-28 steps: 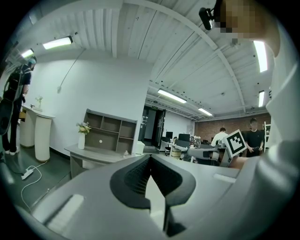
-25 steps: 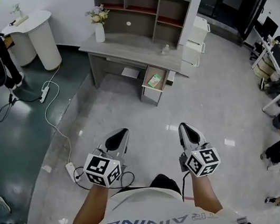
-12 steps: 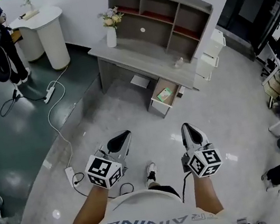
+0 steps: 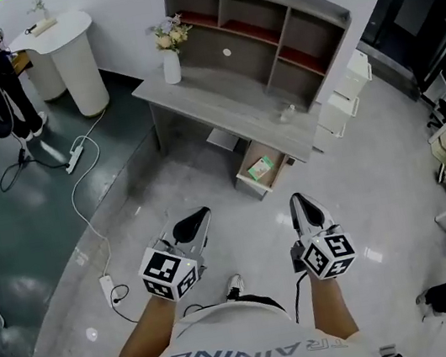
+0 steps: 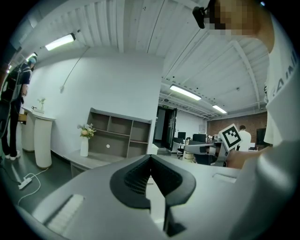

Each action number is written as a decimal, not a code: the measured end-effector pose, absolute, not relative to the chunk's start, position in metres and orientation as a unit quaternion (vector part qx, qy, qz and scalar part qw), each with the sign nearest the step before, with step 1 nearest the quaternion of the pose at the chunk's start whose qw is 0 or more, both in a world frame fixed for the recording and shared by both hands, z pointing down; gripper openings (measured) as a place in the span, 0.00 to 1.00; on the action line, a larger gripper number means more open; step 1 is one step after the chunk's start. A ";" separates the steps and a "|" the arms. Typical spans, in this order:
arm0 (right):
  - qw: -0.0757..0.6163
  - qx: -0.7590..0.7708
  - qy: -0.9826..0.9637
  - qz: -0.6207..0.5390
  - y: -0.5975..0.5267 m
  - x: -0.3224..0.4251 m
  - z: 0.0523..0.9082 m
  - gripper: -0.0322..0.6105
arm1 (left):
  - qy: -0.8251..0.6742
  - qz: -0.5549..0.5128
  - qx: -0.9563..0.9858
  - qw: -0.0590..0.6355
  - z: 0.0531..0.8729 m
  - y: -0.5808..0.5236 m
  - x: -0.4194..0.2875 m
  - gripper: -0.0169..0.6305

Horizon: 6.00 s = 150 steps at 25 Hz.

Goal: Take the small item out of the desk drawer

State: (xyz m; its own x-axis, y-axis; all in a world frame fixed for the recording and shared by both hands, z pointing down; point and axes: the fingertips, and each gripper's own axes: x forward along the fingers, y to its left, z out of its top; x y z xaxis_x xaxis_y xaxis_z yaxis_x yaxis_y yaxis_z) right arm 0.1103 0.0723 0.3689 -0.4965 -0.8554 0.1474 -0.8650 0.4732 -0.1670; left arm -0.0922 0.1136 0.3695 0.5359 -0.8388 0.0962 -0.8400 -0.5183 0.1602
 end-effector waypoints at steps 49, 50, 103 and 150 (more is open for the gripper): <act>-0.023 0.684 -0.713 0.154 -0.197 0.139 0.413 0.08 | -0.268 0.062 0.953 0.125 0.428 -0.273 -0.066 0.03; -0.022 0.690 -0.707 0.155 -0.197 0.140 0.415 0.08 | -0.261 0.064 0.955 0.127 0.432 -0.275 -0.065 0.03; 0.088 0.655 -0.701 0.269 -0.186 0.175 0.546 0.88 | -0.285 0.080 0.942 0.156 0.447 -0.231 -0.019 0.03; 0.128 0.689 -0.484 0.523 -0.299 0.178 0.941 0.86 | -0.358 0.166 0.874 0.282 0.589 -0.273 -0.109 0.03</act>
